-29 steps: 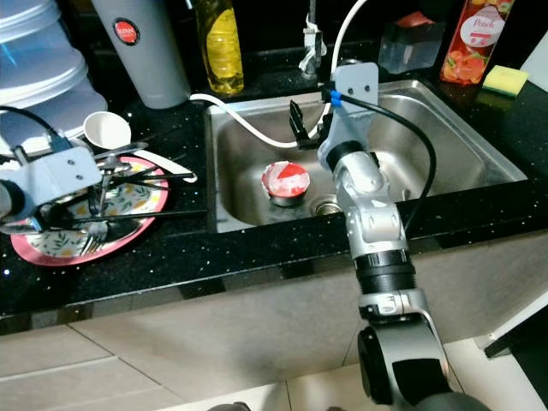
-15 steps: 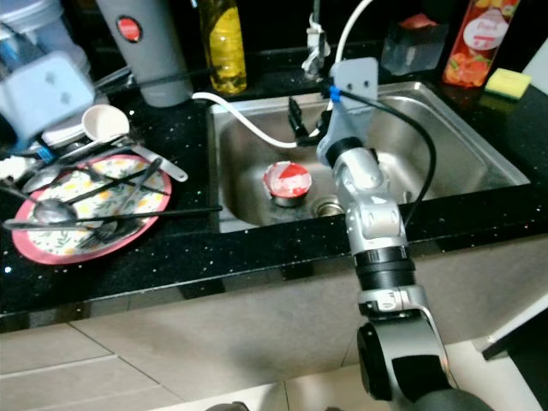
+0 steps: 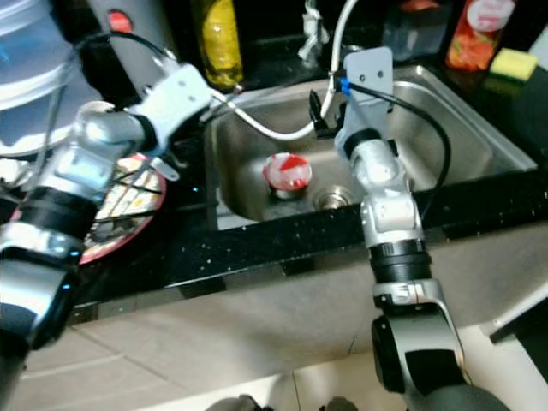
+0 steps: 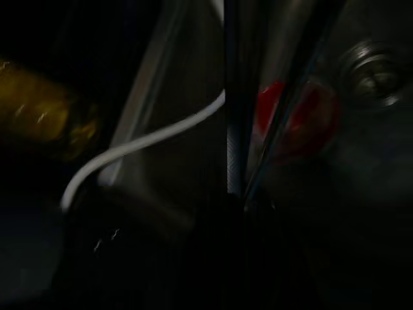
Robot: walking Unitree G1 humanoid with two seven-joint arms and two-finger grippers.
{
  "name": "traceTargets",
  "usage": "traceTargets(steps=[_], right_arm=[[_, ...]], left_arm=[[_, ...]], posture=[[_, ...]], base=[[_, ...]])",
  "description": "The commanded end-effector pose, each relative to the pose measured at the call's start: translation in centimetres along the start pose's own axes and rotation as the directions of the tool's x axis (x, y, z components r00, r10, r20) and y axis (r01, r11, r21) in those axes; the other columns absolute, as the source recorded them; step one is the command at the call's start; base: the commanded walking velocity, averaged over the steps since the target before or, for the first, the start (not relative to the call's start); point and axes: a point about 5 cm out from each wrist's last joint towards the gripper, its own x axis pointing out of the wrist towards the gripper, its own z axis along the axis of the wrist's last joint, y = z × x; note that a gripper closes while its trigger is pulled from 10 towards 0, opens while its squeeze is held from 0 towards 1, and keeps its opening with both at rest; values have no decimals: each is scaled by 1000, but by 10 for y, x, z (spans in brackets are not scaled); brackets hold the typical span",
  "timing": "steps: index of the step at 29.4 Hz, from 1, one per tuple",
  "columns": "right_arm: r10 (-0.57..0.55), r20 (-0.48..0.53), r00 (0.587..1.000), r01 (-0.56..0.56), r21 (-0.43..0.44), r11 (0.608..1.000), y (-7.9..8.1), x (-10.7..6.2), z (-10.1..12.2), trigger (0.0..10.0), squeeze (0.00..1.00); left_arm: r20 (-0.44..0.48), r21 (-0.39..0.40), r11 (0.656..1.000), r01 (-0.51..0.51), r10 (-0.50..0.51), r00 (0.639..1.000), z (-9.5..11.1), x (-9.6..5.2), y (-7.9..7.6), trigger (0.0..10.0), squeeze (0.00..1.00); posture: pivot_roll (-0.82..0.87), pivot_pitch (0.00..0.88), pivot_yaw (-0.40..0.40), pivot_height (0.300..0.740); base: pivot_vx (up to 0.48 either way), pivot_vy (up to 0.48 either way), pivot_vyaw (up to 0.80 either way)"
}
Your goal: Kitchen organization
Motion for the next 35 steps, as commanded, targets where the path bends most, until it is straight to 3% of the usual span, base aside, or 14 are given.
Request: traceTargets(steps=[1, 5, 10, 14, 15, 16, 21, 24, 25, 28, 30, 32, 34, 35], right_arm=[[0, 1, 1000, 0, -6, 1000, 2, 1, 3, 10000, 0], [-22, -1, 1000, 22, -13, 1000, -2, 2, 4, 10000, 0], [1, -9, 1000, -1, -19, 1000, -1, 7, 4, 10000, 0], [32, -11, 999, -32, -24, 999, 5, 8, 5, 10000, 0], [41, -5, 999, -41, -24, 999, 6, 9, 6, 10000, 0], [48, 2, 999, -48, -24, 999, 7, 10, 8, 10000, 0], [56, 30, 998, -56, -12, 998, 10, 13, 14, 10000, 0], [62, 63, 996, -63, 10, 998, 13, 15, 20, 10000, 0], [66, 79, 995, -67, 17, 998, 14, 15, 23, 10000, 0], [68, 89, 994, -70, 20, 997, 14, 15, 25, 10000, 0], [77, 116, 990, -82, 35, 996, 16, 14, 29, 10000, 0], [79, 136, 988, -85, 38, 996, 16, 13, 32, 10000, 0], [71, 158, 985, -77, 36, 996, 15, 14, 37, 10000, 0], [71, 158, 985, -77, 36, 996, 15, 14, 37, 10000, 0]], left_arm=[[3, -5, 1000, 3, -3, 1000, 3, 4, -1, 10000, 0], [17, -37, 999, 16, -15, 1000, 11, 12, -4, 10000, 0], [49, -138, 989, 57, -51, 997, 25, 25, -11, 10000, 0], [21, -193, 974, 119, -117, 993, 15, 32, -27, 10000, 0], [21, -212, 969, 126, -125, 992, 13, 34, -30, 10000, 463], [27, -235, 963, 130, -128, 991, 12, 35, -32, 10000, 1000], [61, -283, 948, 146, -134, 989, 12, 35, -34, 10000, 1000], [104, -281, 951, 129, -104, 989, 15, 29, -22, 10000, 1000], [137, -268, 955, 127, -92, 986, 19, 24, -12, 10000, 0], [158, -257, 958, 125, -86, 984, 22, 20, -6, 10000, 0], [198, -164, 982, 92, -59, 978, 30, -4, 26, 10000, 0], [210, -57, 996, 72, -58, 976, 36, -28, 47, 10000, 0], [221, 56, 995, 82, -92, 971, 42, -56, 61, 10000, 0], [221, 56, 995, 82, -92, 971, 42, -56, 61, 10000, 0]], posture=[[19, 148, 146, 740], [22, 158, 153, 740], [27, 183, 163, 740], [34, 201, 163, 740], [37, 207, 162, 740], [39, 211, 161, 740], [44, 221, 159, 740], [58, 239, 162, 740], [61, 248, 162, 740], [61, 248, 162, 740], [80, 261, 159, 740], [80, 261, 159, 740], [80, 261, 159, 740], [80, 261, 159, 740]], base=[[0, 0, 0], [0, 0, 0], [0, 0, 0], [0, 0, 0], [0, 0, 0], [0, 0, 0], [0, 0, 0], [0, 0, 0], [0, 0, 0], [0, 0, 0], [0, 0, 0], [0, 0, 0], [0, 0, 0], [0, 0, 0]])
